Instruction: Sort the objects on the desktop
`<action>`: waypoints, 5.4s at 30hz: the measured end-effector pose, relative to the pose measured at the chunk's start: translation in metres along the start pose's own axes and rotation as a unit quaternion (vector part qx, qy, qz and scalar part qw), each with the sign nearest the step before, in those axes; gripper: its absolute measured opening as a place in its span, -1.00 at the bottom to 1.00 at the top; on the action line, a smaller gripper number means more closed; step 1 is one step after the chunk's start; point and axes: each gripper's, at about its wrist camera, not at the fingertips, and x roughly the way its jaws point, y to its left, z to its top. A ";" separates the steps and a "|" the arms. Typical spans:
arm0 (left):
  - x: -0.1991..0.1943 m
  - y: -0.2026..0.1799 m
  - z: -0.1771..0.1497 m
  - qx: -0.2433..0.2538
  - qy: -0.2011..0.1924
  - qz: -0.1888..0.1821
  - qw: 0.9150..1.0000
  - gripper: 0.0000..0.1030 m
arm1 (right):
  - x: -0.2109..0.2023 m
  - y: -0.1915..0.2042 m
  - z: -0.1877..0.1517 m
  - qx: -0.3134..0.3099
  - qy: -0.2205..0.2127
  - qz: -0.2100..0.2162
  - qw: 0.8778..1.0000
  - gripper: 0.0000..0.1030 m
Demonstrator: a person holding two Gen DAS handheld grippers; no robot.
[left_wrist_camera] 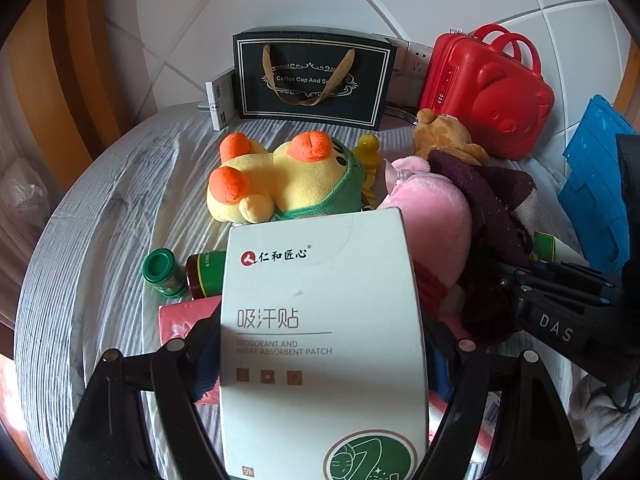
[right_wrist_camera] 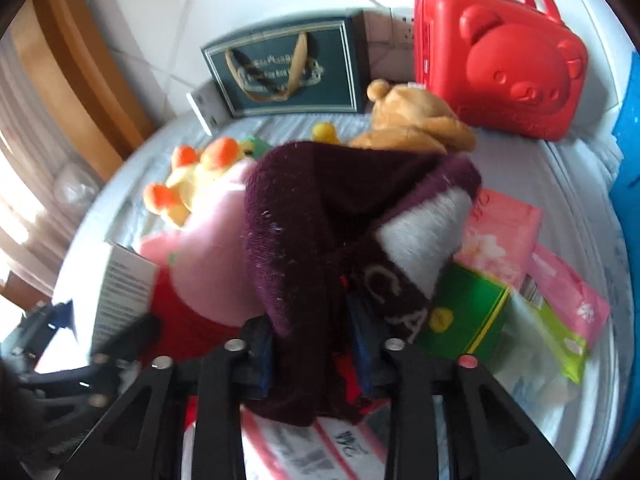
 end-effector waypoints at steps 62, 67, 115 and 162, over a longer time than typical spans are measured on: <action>-0.201 -0.636 0.037 0.240 -0.130 -0.152 0.950 0.50 | -0.496 -0.437 -0.106 0.098 -0.326 -0.256 0.905 -0.70; -0.191 -0.653 0.031 0.255 -0.110 -0.131 0.952 0.53 | -0.482 -0.471 -0.099 0.115 -0.311 -0.250 0.910 -0.69; -0.268 -0.487 -0.034 0.136 -0.230 -0.121 0.956 0.77 | -0.480 -0.358 -0.148 0.078 -0.357 -0.177 0.914 1.00; 0.077 -0.140 -0.077 -0.148 0.155 0.124 0.969 0.93 | -0.128 -0.225 -0.079 0.026 -0.103 0.041 0.994 1.00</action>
